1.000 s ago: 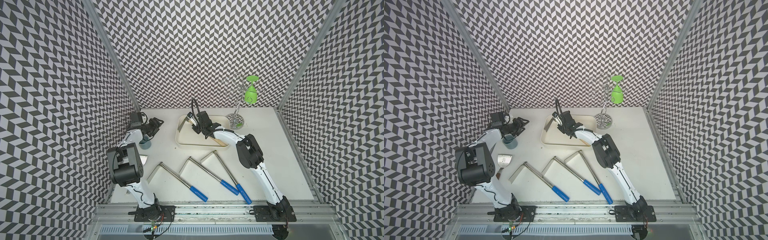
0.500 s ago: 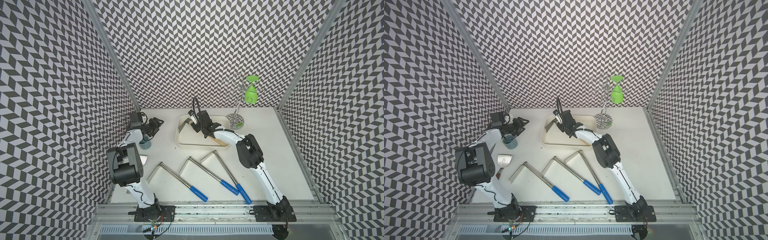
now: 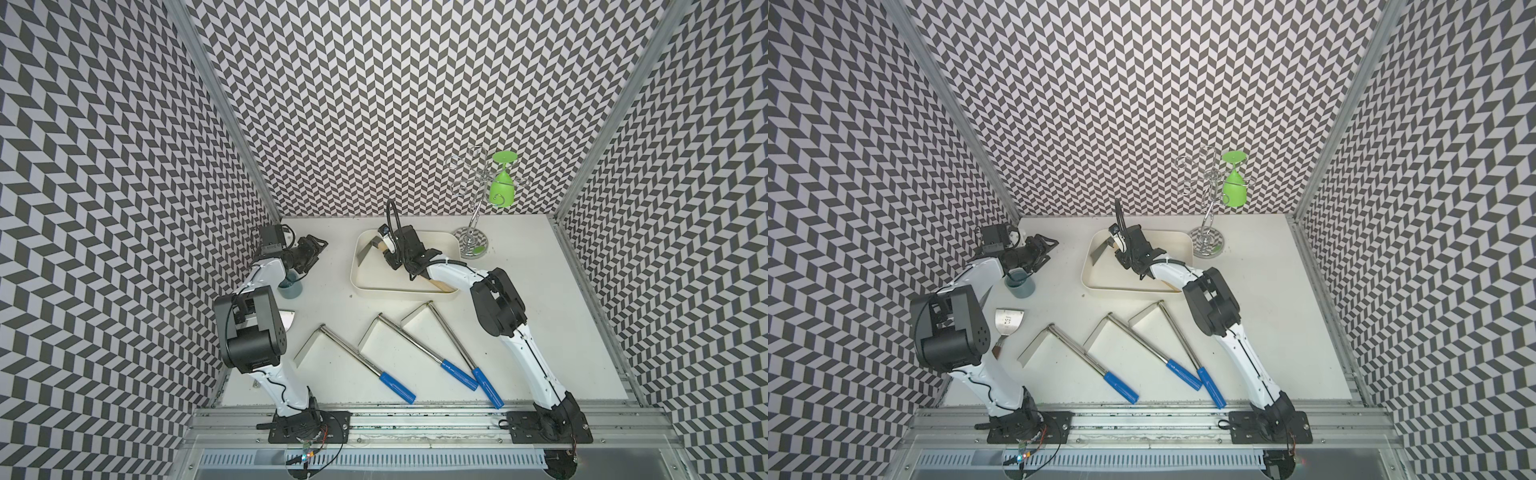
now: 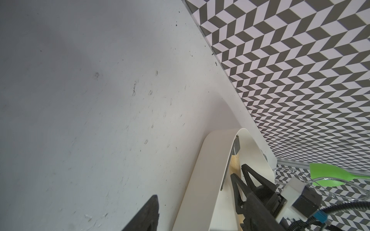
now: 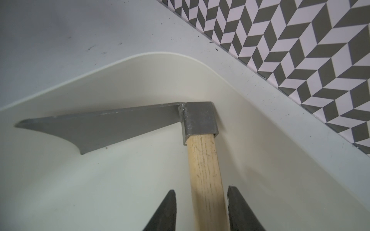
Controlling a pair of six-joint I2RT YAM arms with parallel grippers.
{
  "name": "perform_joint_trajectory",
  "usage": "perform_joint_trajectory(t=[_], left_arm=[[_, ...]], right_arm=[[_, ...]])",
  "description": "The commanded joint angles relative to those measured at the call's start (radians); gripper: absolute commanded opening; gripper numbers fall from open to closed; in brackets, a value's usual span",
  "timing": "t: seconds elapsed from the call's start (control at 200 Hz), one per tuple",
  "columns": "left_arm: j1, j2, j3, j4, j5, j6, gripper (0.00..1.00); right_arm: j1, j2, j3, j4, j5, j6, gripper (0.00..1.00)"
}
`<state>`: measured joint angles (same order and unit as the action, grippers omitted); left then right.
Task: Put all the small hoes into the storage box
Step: Place the hoe in the storage box, then pick up the hoe from the center of the board.
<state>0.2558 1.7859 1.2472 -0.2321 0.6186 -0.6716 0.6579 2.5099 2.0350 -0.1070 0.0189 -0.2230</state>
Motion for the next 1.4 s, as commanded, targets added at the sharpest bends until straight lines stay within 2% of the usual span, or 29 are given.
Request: perform_joint_trajectory(t=[0.0,0.175,0.376,0.581,0.676,0.891,1.006,1.227,1.397], left_arm=[[0.005,-0.007,0.010,0.016,0.006,0.009,0.69],[0.006,-0.008,0.014,0.014,0.009,0.007,0.69],[0.004,-0.019,0.014,0.013,0.007,0.011,0.71],[-0.001,-0.029,0.018,0.006,0.003,0.016,0.71],[-0.005,-0.030,0.017,-0.001,-0.002,0.021,0.71],[-0.010,-0.031,0.024,-0.017,-0.009,0.032,0.71],[-0.012,-0.032,0.024,-0.020,-0.013,0.036,0.71],[-0.028,-0.055,0.013,-0.018,-0.007,0.035,0.71],[-0.041,-0.086,-0.006,-0.017,-0.016,0.035,0.71]], right_arm=[[-0.002,0.021,0.012,0.028,0.020,0.036,0.42],[-0.007,-0.011,0.095,0.033,0.061,0.033,0.45],[-0.023,-0.081,0.157,-0.014,0.111,0.071,0.56],[-0.033,-0.166,0.179,-0.065,0.139,0.109,0.56],[-0.033,-0.216,0.168,-0.121,0.154,0.170,0.55],[-0.030,-0.375,-0.026,-0.305,0.110,0.270,0.52],[-0.010,-0.470,-0.161,-0.375,0.087,0.259,0.53],[0.017,-0.650,-0.336,-0.412,-0.007,0.262,0.52],[0.019,-0.833,-0.522,-0.320,-0.062,0.296,0.50]])
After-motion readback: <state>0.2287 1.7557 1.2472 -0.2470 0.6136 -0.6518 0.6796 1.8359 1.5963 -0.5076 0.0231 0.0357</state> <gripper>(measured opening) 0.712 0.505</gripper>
